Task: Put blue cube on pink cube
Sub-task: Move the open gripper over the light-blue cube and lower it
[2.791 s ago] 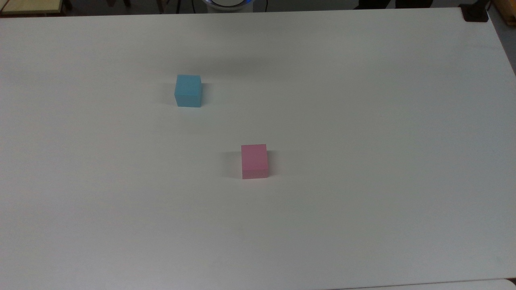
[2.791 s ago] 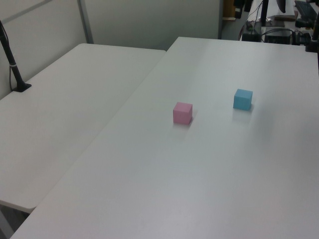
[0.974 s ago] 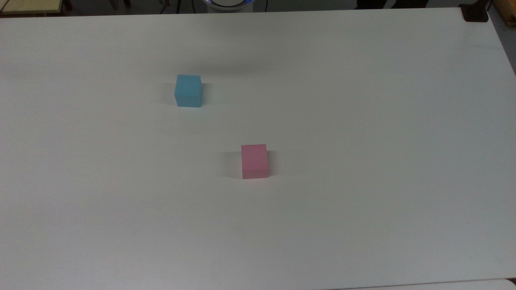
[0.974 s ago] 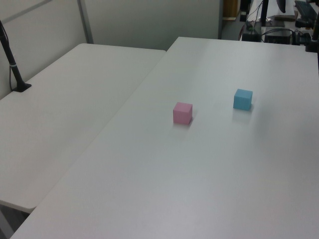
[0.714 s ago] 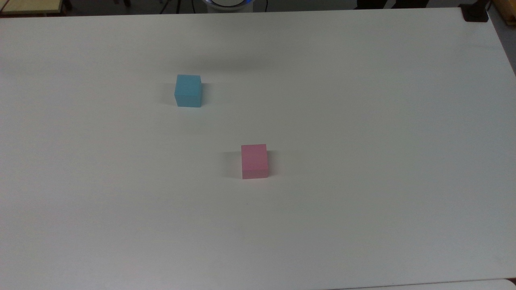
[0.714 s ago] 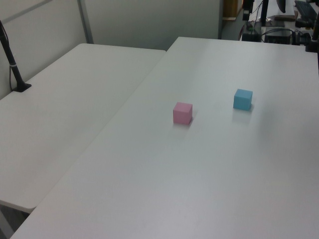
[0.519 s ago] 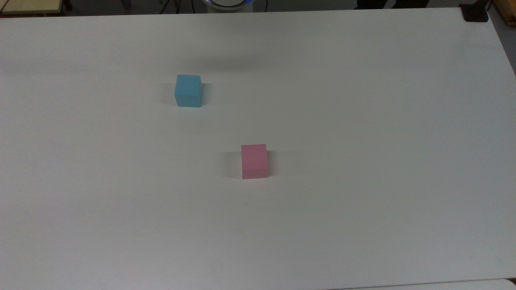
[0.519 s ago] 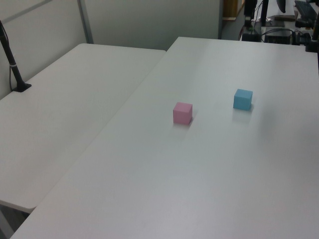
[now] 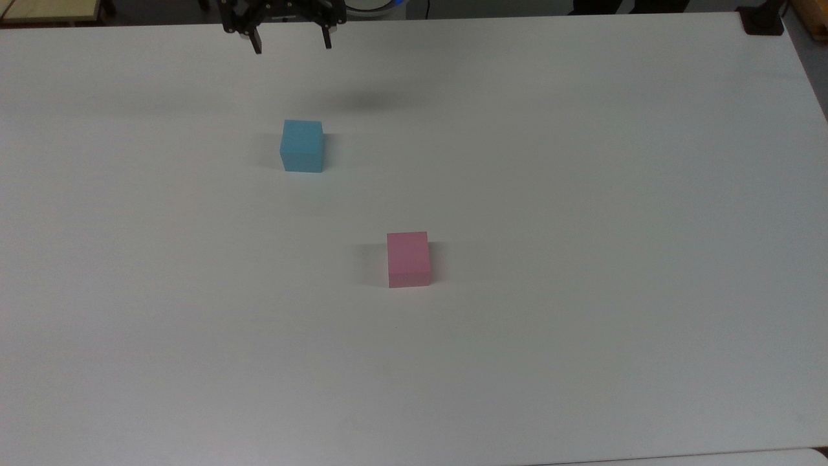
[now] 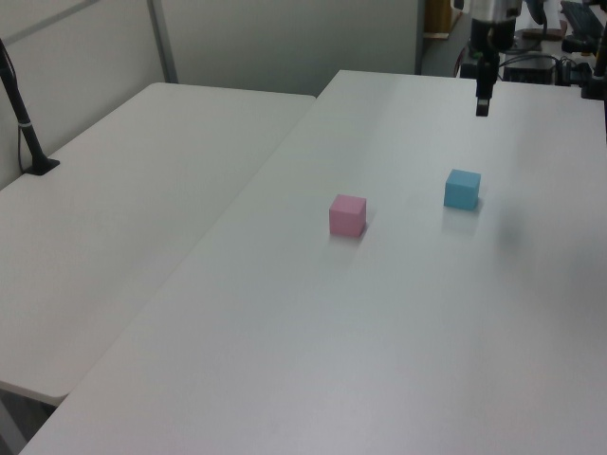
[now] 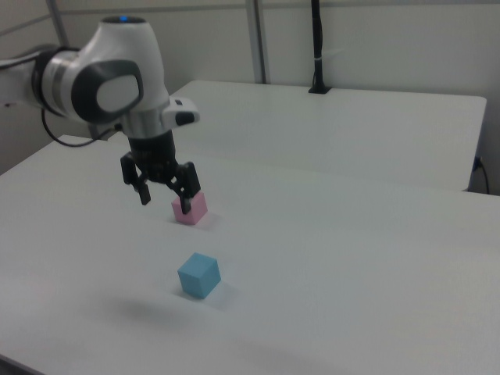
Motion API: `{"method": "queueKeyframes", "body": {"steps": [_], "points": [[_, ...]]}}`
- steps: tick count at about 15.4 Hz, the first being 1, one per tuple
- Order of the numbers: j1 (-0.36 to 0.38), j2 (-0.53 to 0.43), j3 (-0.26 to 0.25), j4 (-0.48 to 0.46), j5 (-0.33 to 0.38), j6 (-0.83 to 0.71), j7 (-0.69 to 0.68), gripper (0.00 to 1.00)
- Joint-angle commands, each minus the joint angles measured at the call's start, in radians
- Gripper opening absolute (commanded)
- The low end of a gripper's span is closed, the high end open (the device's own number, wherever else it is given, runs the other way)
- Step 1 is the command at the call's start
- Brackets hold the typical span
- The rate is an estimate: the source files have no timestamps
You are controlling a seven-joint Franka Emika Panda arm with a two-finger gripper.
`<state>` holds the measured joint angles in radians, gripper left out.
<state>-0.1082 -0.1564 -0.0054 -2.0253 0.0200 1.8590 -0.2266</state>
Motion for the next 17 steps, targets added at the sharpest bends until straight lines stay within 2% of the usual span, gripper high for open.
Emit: {"method": "queueKeyframes", "body": {"steps": [1, 5, 12, 17], "points": [[-0.005, -0.040, 0.007, -0.142, -0.003, 0.149, 0.015, 1.00], [-0.004, -0.006, 0.025, -0.219, -0.003, 0.278, 0.015, 0.99], [0.007, 0.098, 0.025, -0.214, -0.018, 0.368, 0.065, 1.00], [0.007, 0.159, 0.025, -0.211, -0.091, 0.384, 0.069, 1.00]]}}
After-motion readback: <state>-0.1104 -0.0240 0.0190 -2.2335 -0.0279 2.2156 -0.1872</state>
